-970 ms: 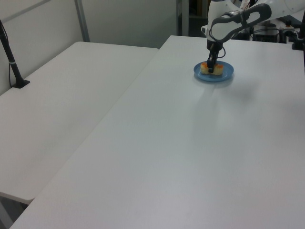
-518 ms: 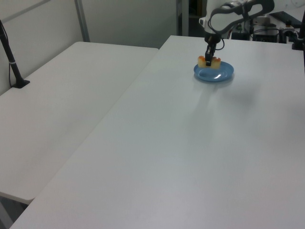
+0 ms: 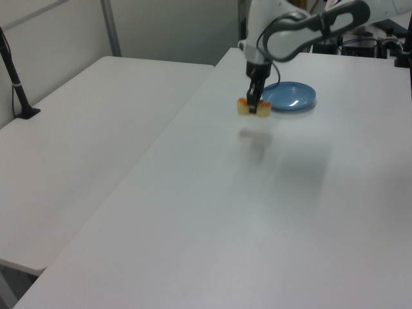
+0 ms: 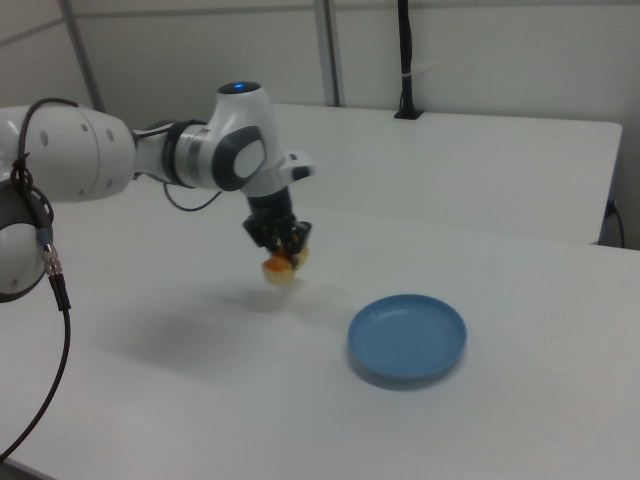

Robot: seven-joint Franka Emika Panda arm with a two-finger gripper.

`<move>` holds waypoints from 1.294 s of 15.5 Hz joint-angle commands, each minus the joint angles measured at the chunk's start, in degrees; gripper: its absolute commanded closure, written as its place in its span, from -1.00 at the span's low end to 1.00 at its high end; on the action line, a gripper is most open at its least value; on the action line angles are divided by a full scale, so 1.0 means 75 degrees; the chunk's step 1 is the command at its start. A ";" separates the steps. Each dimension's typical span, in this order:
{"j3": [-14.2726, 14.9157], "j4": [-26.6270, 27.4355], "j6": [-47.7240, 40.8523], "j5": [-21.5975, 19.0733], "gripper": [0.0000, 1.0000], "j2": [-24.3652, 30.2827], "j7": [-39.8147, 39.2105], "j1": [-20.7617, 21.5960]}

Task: Put the bread on the table
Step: 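Lift the bread off the plate and carry it beside the plate, then release the bread on the table and raise the gripper away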

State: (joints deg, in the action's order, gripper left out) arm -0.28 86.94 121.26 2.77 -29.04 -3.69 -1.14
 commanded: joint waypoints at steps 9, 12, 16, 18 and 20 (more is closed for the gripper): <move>0.0072 0.0385 -0.0054 0.0358 -1.00 -0.0031 0.0832 0.0831; 0.0061 0.0268 -0.0672 0.0323 -1.00 0.0811 0.1007 0.0855; 0.0084 0.0220 -0.2827 0.0276 -1.00 0.2498 0.1066 0.1007; 0.0131 0.0290 -0.3614 0.0264 -1.00 0.3038 0.1055 0.0926; 0.0201 0.0373 -0.3676 0.0252 -1.00 0.3239 0.1055 0.0844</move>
State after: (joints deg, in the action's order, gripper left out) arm 0.10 85.53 94.51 4.60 -8.88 3.20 5.47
